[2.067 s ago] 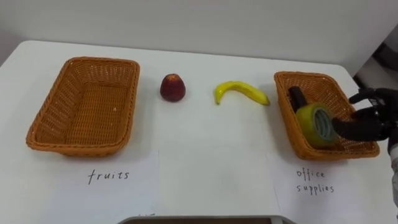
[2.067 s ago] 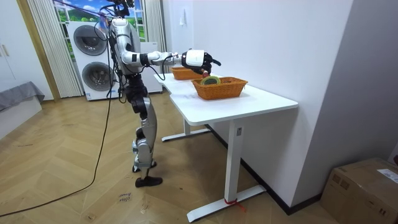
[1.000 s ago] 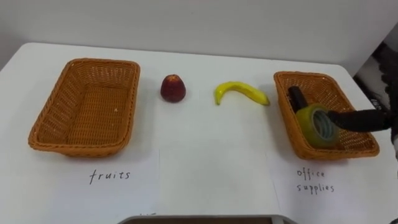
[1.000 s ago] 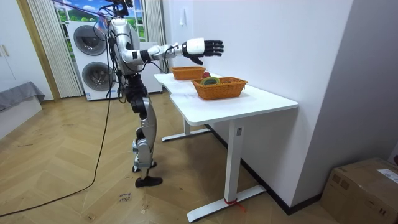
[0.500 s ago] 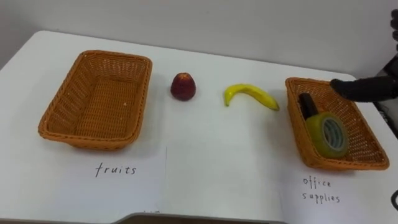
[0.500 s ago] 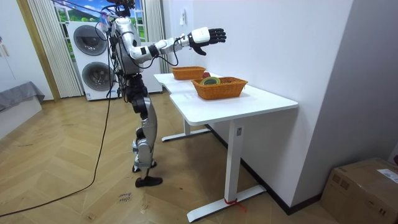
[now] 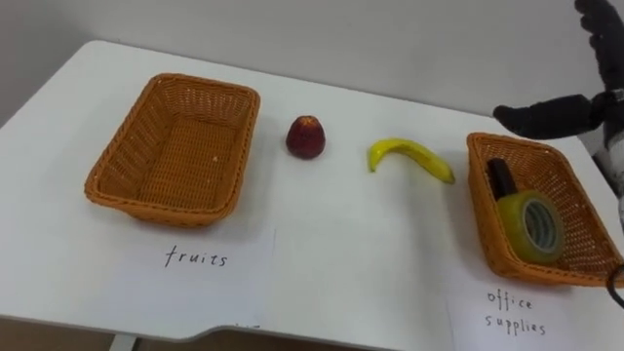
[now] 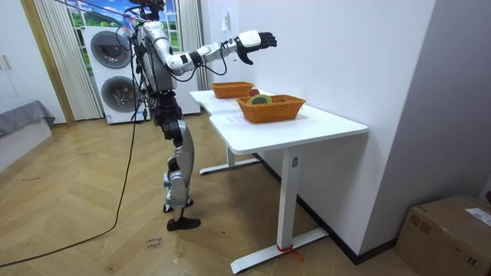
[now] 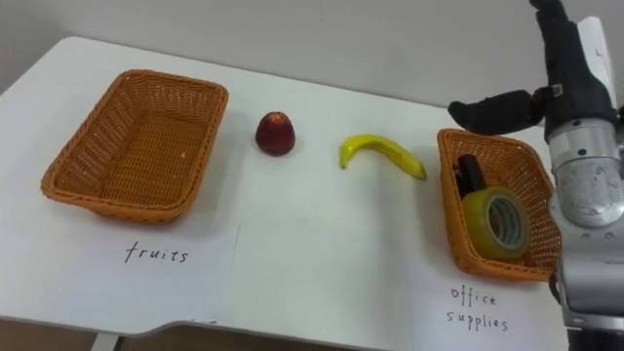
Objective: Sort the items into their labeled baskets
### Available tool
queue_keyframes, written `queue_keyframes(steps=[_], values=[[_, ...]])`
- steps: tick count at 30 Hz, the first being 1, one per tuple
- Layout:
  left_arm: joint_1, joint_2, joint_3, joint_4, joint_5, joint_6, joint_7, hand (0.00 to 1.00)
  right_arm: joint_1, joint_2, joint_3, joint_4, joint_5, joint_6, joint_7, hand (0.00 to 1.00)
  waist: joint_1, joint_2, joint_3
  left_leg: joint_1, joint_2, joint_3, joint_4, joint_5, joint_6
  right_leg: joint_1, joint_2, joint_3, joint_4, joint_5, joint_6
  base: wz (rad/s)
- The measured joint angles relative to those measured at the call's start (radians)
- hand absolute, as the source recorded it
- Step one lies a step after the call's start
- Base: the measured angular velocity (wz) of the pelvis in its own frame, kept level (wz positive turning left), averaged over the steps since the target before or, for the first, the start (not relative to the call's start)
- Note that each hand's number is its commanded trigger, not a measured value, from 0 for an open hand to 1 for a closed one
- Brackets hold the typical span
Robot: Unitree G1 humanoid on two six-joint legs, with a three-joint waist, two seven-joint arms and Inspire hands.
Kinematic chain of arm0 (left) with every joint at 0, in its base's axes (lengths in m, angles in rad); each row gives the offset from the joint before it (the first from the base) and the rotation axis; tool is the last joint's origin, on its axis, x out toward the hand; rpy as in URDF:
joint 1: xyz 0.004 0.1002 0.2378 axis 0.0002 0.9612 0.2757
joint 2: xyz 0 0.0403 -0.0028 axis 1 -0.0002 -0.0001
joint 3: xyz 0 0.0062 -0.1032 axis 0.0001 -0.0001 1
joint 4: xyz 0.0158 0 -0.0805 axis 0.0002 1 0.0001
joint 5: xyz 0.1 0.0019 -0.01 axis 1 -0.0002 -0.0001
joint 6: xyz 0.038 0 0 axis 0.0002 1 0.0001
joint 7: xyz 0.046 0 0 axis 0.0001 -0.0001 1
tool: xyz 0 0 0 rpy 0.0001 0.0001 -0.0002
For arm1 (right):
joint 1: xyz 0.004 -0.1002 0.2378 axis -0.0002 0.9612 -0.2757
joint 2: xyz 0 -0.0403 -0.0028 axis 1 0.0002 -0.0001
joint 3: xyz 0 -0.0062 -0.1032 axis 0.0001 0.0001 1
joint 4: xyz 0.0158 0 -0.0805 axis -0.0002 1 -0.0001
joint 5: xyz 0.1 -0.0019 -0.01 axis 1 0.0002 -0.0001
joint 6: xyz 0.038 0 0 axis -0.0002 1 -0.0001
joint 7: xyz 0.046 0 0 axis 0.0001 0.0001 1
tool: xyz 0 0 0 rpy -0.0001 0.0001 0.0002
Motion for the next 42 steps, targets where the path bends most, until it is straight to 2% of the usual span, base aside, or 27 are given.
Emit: queue_keyframes(steps=[3, 7, 12, 14, 16, 20, 24, 28, 31, 39, 42], values=[[0.000, 0.003, 0.000, -0.007, 0.022, 0.004, -0.001, 0.00, -0.001, 0.000, 0.002, 0.009, -0.022, 0.001, 0.008, 0.00, 0.008, -0.001, 0.0008, 0.000, -0.001, -0.001, 0.001, 0.000, 0.000, 0.001, 0.000, -0.002, 0.002, 0.000, 0.000, 0.00], [-0.001, 0.003, -0.001, -0.020, 0.040, 0.006, -0.002, 0.00, -0.016, -0.005, 0.018, 0.044, -0.057, 0.008, 0.011, 0.00, 0.020, -0.008, 0.0058, -0.001, -0.001, -0.006, 0.004, 0.000, 0.000, 0.000, 0.001, -0.007, 0.009, 0.000, 0.000, 0.00], [0.000, 0.012, -0.001, -0.014, 0.041, 0.014, -0.002, 0.00, -0.020, -0.034, 0.072, 0.056, -0.062, 0.015, 0.041, 0.00, 0.040, -0.025, 0.0119, -0.003, -0.001, -0.006, 0.005, 0.000, 0.000, -0.004, 0.003, 0.002, 0.010, 0.000, 0.000, 0.00], [-0.001, 0.016, -0.001, -0.009, 0.041, 0.015, -0.008, 0.00, -0.020, -0.040, 0.082, 0.056, -0.063, 0.021, 0.059, 0.00, 0.051, -0.031, 0.0102, -0.010, -0.002, -0.006, 0.009, 0.000, 0.000, -0.008, 0.003, 0.000, 0.010, 0.000, 0.000, 0.00], [-0.002, 0.023, -0.001, 0.002, 0.041, 0.016, -0.017, 0.00, -0.020, -0.040, 0.085, 0.056, -0.063, 0.030, 0.083, 0.00, 0.055, -0.042, 0.0043, -0.027, -0.001, -0.007, 0.020, -0.002, 0.003, -0.019, 0.003, -0.005, 0.011, 0.000, 0.000, 0.05], [0.004, 0.035, -0.001, 0.003, 0.040, 0.027, -0.022, 0.00, -0.020, -0.043, 0.097, 0.060, -0.062, 0.031, 0.088, 0.00, 0.066, -0.053, 0.0056, -0.034, -0.001, -0.009, 0.024, -0.003, 0.004, -0.021, 0.001, -0.013, 0.010, 0.000, 0.000, 0.04], [-0.008, 0.055, -0.002, -0.006, 0.040, 0.027, -0.022, 0.00, -0.020, -0.086, 0.152, 0.115, -0.063, 0.033, 0.090, 0.00, 0.075, -0.062, 0.0080, -0.056, -0.001, -0.015, 0.042, -0.007, 0.006, -0.031, 0.000, -0.021, 0.010, 0.001, 0.001, 0.07], [-0.025, 0.083, -0.017, -0.012, 0.037, 0.026, -0.016, 0.00, -0.039, -0.093, 0.193, 0.188, -0.062, 0.032, 0.087, 0.00, 0.080, -0.066, 0.0079, -0.090, -0.001, -0.017, 0.058, -0.008, 0.007, -0.057, 0.000, -0.024, 0.012, 0.006, 0.001, 0.03], [-0.047, 0.102, -0.045, -0.011, 0.038, 0.024, -0.015, 0.00, -0.073, -0.118, 0.253, 0.238, -0.062, 0.032, 0.087, 0.00, 0.084, -0.066, 0.0098, -0.113, 0.000, -0.015, 0.068, -0.008, 0.007, -0.075, 0.001, -0.025, 0.012, 0.011, 0.000, 0.00], [-0.074, 0.106, -0.072, -0.007, 0.038, 0.024, -0.008, 0.00, -0.128, -0.119, 0.307, 0.305, -0.068, 0.030, 0.087, 0.00, 0.103, -0.075, 0.0103, -0.150, 0.000, -0.019, 0.075, -0.008, 0.008, -0.105, -0.001, -0.035, 0.011, 0.016, 0.000, 0.02], [-0.086, 0.106, -0.072, -0.007, 0.037, 0.024, -0.007, 0.00, -0.155, -0.119, 0.316, 0.344, -0.106, 0.030, 0.086, 0.00, 0.104, -0.080, 0.0121, -0.173, -0.001, -0.031, 0.086, -0.008, 0.008, -0.118, -0.002, -0.057, 0.011, 0.016, -0.001, 0.13]])
